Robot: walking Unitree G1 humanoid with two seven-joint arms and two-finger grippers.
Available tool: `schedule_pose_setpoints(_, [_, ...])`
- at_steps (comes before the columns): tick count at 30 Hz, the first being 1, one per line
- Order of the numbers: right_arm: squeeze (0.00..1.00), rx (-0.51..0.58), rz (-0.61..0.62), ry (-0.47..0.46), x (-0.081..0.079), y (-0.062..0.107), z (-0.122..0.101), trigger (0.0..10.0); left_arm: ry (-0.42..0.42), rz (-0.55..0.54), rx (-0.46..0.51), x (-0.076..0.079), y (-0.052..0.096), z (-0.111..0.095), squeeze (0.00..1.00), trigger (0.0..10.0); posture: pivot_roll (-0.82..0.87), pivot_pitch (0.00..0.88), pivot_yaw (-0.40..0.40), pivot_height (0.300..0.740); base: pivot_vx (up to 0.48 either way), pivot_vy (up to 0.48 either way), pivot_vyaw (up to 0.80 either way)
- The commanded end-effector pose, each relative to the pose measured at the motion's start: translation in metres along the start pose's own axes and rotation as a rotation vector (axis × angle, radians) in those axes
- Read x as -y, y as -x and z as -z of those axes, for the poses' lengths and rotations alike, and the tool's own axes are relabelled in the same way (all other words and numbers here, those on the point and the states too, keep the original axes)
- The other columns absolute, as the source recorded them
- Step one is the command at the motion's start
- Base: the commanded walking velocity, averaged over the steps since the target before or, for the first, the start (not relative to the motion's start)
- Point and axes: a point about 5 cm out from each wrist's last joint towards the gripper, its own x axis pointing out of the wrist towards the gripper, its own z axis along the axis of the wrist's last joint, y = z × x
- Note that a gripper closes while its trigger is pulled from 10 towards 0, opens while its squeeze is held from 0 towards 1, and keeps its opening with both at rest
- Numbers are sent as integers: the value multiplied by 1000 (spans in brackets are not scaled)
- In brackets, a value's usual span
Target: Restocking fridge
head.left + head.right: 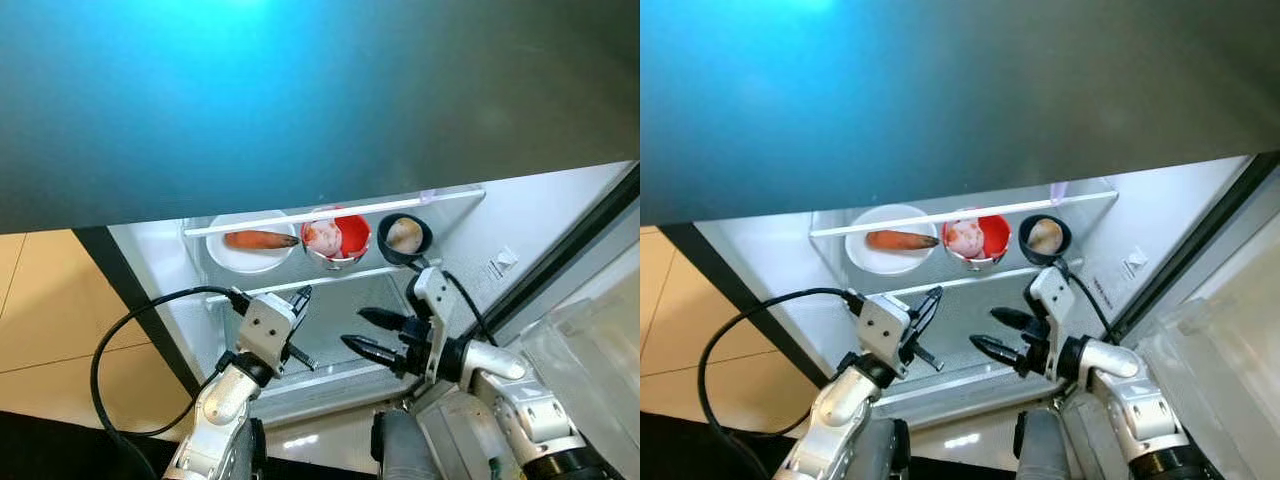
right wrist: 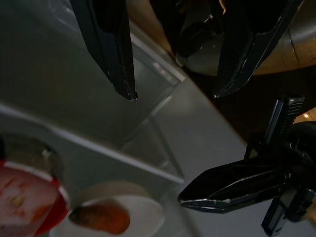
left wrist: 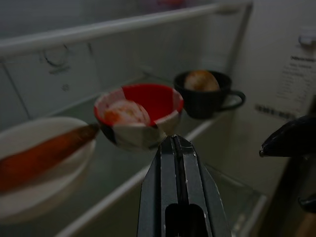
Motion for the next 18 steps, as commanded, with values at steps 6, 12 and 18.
schedule_pose_setpoints(6, [0,-54,23,-33,1,0,13,10000,11,15,-60,3,9,12,0,10000,-130,126,-32,620,0,0,0])
schedule_pose_setpoints(12, [0,-139,86,-3,5,-3,33,10000,8,10,-85,3,13,18,0,10000,-128,124,-35,640,0,0,0])
schedule_pose_setpoints(18, [0,-166,119,-25,3,-7,47,10000,9,4,-104,2,16,22,0,10000,-129,126,-36,640,0,0,0])
